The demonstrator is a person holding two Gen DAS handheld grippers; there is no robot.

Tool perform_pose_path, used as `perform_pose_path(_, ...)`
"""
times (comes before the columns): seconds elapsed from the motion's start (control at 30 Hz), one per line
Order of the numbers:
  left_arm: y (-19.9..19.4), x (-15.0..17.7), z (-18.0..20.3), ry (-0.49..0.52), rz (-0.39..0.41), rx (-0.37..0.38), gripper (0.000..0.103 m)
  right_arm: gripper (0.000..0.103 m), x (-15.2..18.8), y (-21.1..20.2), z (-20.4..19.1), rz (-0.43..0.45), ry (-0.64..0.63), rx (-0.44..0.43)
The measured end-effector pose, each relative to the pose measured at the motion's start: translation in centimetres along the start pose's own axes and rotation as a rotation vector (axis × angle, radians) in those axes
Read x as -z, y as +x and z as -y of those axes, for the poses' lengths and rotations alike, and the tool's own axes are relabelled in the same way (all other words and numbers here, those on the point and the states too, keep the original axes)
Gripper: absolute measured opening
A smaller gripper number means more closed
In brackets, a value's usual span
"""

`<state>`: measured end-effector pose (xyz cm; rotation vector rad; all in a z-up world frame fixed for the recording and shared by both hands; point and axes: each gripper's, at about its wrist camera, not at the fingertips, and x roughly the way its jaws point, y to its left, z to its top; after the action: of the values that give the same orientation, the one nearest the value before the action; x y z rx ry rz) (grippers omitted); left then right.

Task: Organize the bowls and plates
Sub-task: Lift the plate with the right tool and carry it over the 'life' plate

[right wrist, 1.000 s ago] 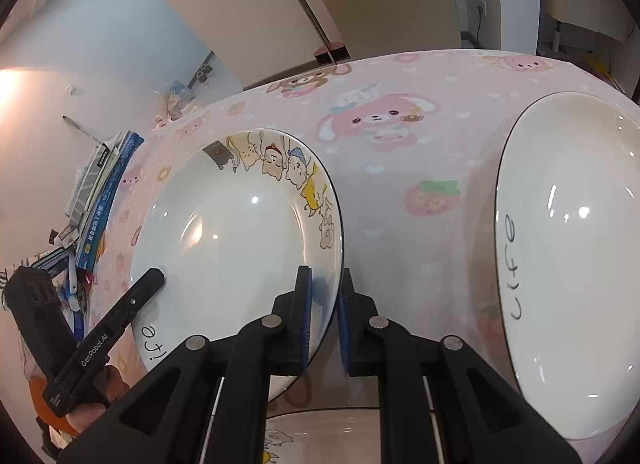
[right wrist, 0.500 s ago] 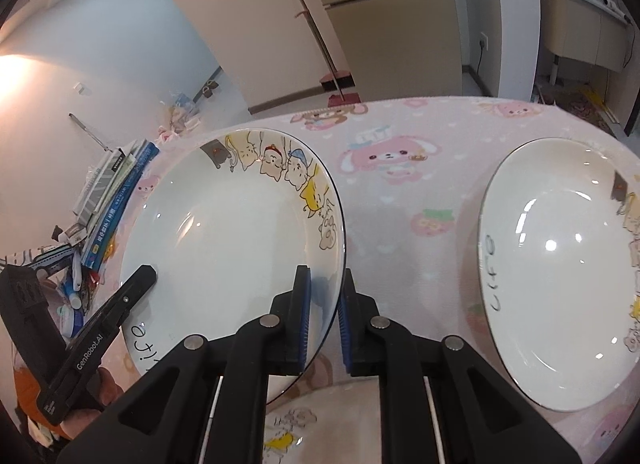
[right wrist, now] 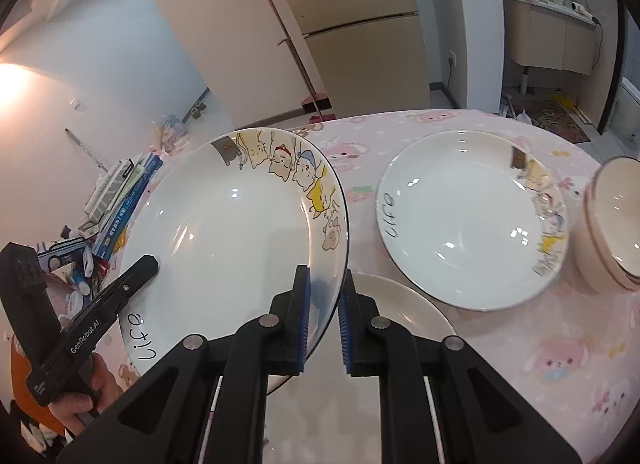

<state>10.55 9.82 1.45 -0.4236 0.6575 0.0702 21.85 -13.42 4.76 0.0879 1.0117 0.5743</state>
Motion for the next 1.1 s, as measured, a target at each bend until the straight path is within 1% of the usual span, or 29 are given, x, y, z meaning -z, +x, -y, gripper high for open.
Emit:
perform_pose_path(0.13, -2.3, 0.2, 2.6, 0.031, -0.004, 0.009, 0.017, 0.012, 1.2, -2.9, 0.7, 0.033, 0.023, 0.000)
perform_pose_path(0.3, -4.7, 0.5, 5.4, 0.086, 0.011, 0.021, 0.017, 0.013, 2.7, -5.9, 1.5, 0.074, 0.039, 0.001)
perform_pose_path(0.47, -5.9, 1.0, 7.5, 0.103, 0.018, 0.055, 0.018, 0.013, 3.4, -8.7, 2.1, 0.115, 0.035, 0.032)
perform_pose_path(0.63, -6.7, 1.1, 9.4, 0.134, 0.019, 0.081, 0.018, 0.013, 3.9, -10.5, 3.1, 0.144, 0.043, 0.047)
perform_pose_path(0.77, -6.7, 1.2, 10.1, 0.143, 0.015, 0.088, 0.018, 0.013, 4.4, -10.8, 3.6, 0.154, 0.051, 0.043)
perform_pose_path(0.9, -6.0, 1.8, 9.6, 0.146, -0.005, 0.088, 0.018, 0.013, 5.2, -10.4, 4.1, 0.141, 0.056, 0.037)
perform_pose_path(1.1, -4.3, 3.3, 8.1, 0.136, -0.045, 0.072, 0.019, 0.013, 6.3, -7.9, 4.3, 0.102, 0.058, 0.037)
